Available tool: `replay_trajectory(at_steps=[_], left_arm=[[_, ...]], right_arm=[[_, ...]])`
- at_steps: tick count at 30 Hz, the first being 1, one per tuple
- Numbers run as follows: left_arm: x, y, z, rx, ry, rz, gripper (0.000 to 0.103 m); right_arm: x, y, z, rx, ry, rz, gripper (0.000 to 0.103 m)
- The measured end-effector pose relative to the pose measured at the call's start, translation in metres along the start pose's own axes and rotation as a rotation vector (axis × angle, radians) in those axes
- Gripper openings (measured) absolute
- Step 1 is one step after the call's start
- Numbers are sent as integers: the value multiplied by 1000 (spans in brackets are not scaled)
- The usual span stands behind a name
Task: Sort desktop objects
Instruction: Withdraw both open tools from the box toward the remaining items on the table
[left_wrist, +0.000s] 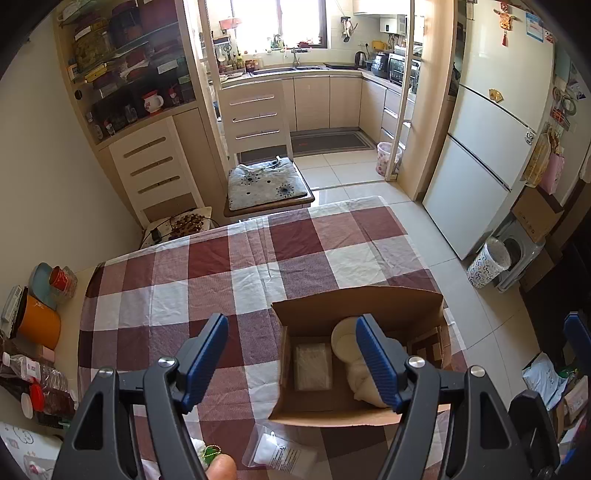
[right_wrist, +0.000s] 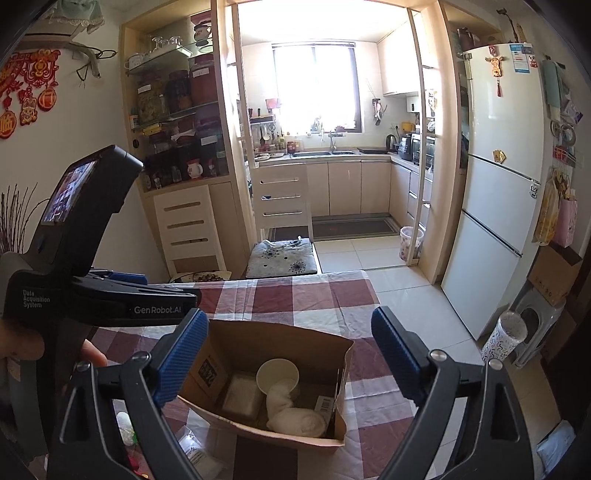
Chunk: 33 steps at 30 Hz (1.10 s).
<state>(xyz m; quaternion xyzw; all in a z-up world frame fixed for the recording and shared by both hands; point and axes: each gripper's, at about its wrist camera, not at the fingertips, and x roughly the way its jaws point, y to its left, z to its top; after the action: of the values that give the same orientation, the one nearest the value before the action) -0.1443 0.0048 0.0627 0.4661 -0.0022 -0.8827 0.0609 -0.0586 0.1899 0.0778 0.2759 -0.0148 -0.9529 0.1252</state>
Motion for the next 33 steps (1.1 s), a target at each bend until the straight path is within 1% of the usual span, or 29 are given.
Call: replay_trajectory(at_steps=[19,33], left_arm=[[-10,-1,-11,2,15,14,74],[-13,-5,-27,14,54,12,74]], right_arm=[[-4,6,-2,8,14,-4,91],[-20,7,-4,18,3,-22,92]])
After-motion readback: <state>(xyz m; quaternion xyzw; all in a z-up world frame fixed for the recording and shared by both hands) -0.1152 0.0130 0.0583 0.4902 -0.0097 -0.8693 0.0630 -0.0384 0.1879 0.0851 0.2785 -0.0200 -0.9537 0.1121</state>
